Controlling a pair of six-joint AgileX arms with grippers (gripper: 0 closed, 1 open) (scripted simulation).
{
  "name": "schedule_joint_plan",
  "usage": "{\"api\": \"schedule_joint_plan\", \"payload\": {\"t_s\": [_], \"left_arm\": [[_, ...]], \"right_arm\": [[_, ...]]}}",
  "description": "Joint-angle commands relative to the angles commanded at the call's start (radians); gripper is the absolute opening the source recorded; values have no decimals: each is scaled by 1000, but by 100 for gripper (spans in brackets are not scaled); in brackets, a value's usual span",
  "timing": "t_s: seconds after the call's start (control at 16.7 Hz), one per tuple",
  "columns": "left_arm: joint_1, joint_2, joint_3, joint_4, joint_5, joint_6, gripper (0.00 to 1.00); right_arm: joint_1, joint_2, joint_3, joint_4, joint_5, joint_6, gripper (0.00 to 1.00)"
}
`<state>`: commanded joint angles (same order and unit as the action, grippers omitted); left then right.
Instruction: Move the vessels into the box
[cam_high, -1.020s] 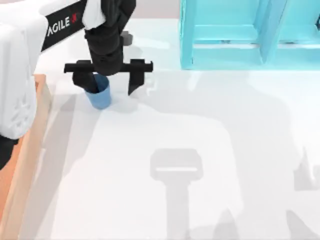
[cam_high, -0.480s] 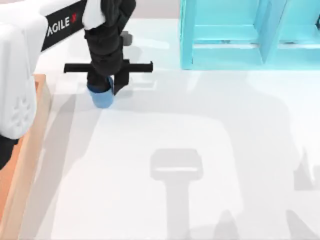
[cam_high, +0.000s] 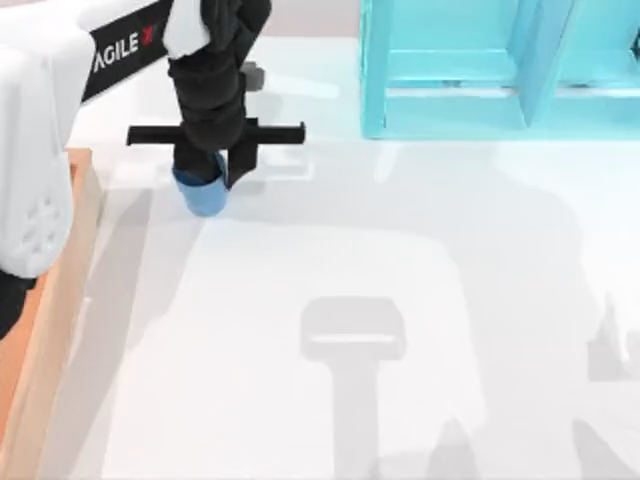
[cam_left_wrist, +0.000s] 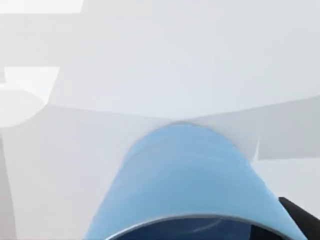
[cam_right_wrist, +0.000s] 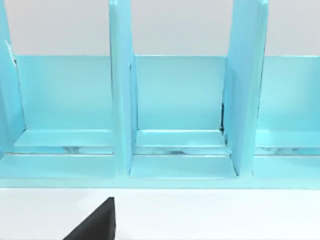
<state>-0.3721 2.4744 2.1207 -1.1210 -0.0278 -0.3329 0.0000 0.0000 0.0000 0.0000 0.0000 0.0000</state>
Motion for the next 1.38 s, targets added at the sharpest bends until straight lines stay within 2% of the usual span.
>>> {"api": "schedule_joint_plan", "payload": {"t_s": [0.54,0.9,1.14,1.38], "left_arm": [[187,-116,168,-277,17,185,0],[197,-122,168,-289,15,199,0],[255,-231,60,-273,13,253,0],[366,-439,-205,-251,13,356,0]], "right_arm": [[0,0,0,0,0,0,100],[0,0,0,0,0,0,100],[0,0,0,0,0,0,100],[0,0,0,0,0,0,100]]}}
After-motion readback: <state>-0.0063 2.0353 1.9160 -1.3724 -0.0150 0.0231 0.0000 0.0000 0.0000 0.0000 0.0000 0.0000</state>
